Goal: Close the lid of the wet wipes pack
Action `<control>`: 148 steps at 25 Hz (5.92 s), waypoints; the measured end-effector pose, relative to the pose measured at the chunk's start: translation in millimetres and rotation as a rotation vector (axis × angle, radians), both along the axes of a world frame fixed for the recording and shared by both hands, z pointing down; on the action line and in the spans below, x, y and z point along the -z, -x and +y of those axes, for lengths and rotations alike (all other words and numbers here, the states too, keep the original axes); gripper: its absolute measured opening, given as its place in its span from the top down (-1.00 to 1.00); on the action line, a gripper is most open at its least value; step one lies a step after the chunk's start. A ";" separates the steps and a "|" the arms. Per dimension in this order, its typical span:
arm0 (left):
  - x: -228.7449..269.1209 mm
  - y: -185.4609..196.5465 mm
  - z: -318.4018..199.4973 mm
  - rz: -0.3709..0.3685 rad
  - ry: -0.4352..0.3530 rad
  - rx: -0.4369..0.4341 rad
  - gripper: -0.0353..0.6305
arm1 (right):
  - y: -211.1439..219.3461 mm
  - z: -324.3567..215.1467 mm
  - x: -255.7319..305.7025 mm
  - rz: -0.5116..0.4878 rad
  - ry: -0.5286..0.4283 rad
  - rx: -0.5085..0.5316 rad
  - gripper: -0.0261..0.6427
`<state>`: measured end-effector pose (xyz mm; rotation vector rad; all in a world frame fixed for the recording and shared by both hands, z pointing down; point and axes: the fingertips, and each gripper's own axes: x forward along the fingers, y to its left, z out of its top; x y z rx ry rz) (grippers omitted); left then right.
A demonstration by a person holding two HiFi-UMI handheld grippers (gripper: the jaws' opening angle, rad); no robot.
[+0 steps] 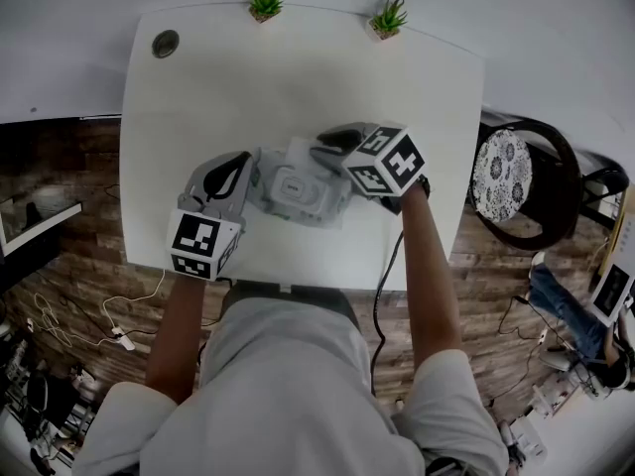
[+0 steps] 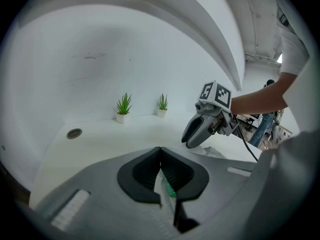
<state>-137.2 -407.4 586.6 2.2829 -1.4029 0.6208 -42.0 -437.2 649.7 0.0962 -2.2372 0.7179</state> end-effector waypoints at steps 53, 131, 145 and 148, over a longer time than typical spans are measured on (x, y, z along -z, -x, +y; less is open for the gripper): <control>29.8 4.9 60.3 -0.012 -0.053 -0.047 0.87 | 23.3 127.1 12.0 0.153 -0.234 0.103 0.60; 230.9 14.9 88.9 0.005 -0.487 -0.014 0.87 | -136.5 126.8 274.0 -0.256 -0.811 -0.959 0.91; 253.2 13.8 90.3 -0.031 -0.538 0.054 0.87 | -163.0 112.3 290.3 -0.307 -0.837 -0.974 0.91; 256.5 14.6 91.6 -0.032 -0.545 0.061 0.87 | -166.4 111.6 293.5 -0.306 -0.845 -0.980 0.91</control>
